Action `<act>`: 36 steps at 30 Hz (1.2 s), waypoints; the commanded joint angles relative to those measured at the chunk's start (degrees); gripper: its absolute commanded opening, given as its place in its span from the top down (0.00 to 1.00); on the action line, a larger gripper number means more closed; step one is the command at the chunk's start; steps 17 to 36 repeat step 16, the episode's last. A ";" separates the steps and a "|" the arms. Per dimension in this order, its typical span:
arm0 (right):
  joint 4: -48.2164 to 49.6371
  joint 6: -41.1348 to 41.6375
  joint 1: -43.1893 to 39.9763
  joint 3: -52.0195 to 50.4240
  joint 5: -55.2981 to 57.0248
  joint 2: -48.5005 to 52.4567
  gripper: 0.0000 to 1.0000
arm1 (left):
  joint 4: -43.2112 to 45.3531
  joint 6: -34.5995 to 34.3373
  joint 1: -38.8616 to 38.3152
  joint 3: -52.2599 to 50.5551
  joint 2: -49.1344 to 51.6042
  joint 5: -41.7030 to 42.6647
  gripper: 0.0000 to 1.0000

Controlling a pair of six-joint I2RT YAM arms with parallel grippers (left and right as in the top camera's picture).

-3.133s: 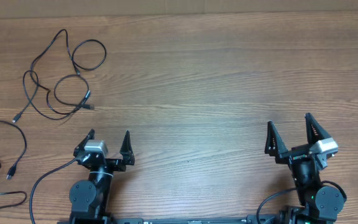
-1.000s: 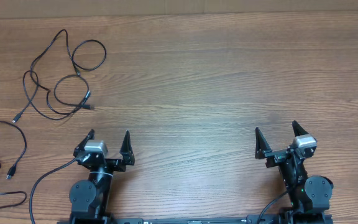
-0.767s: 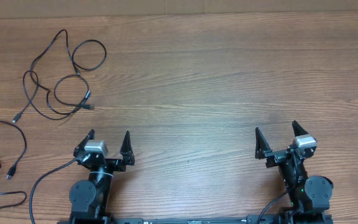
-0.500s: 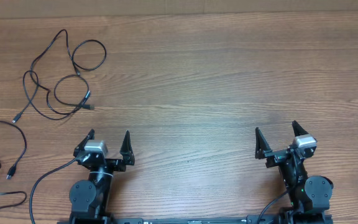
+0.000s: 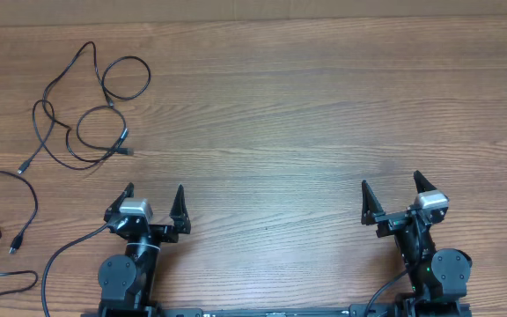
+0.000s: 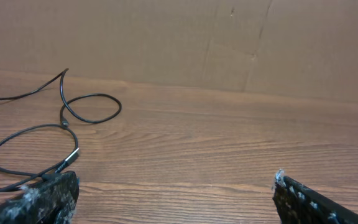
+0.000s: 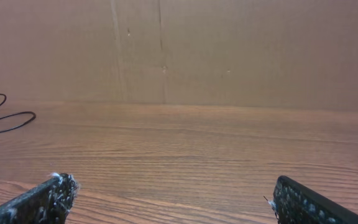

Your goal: Untangle cables

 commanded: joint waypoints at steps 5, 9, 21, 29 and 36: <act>0.35 0.57 0.39 -0.57 -0.07 -0.52 0.00 | -0.13 0.55 0.68 -0.20 -0.44 -0.33 0.00; 0.35 0.57 0.39 -0.57 -0.09 -0.52 0.00 | -0.13 0.55 0.68 -0.20 -0.44 -0.33 0.00; 0.35 0.57 0.39 -0.57 -0.09 -0.52 0.00 | -0.13 0.55 0.68 -0.20 -0.44 -0.33 0.01; 0.35 0.57 0.39 -0.57 -0.09 -0.52 0.00 | -0.13 0.55 0.68 -0.20 -0.44 -0.33 0.01; 0.35 0.57 0.39 -0.57 -0.09 -0.52 0.00 | -0.13 0.55 0.68 -0.20 -0.44 -0.33 0.01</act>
